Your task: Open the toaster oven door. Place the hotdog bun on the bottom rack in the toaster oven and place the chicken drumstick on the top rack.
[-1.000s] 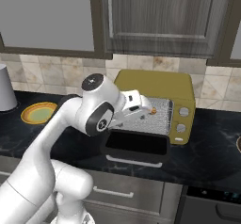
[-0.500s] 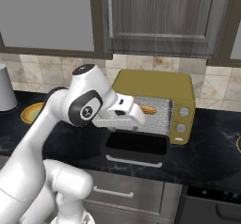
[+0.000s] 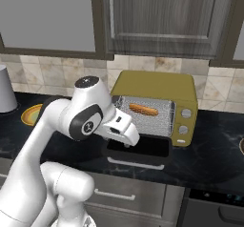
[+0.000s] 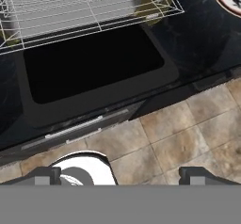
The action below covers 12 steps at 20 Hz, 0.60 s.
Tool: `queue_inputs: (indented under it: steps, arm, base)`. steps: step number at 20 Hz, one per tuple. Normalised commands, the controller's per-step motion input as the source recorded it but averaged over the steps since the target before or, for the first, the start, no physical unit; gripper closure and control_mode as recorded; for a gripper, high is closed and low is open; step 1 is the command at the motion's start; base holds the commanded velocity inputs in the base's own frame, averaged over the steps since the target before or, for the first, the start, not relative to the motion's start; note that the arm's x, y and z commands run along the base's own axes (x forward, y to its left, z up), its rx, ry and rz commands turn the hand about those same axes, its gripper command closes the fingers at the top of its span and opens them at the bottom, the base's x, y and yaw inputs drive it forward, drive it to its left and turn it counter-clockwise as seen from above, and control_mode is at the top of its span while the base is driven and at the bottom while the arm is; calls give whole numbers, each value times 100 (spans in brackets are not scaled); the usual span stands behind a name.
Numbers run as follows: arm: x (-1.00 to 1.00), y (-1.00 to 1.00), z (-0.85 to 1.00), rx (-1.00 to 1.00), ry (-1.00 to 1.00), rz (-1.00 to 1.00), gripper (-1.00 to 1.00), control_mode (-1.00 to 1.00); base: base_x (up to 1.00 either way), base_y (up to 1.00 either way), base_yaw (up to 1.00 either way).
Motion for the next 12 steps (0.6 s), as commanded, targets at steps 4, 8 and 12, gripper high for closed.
queue_inputs:
  steps: [4,8,12]
  arm:
    - [0,0,0,0,0,0,-100,-100]
    - [0,0,0,0,0,0,-100,-100]
    - [0,0,0,0,0,0,-100,-100]
  base:
    - [0,0,0]
    - [0,0,0]
    - [0,0,0]
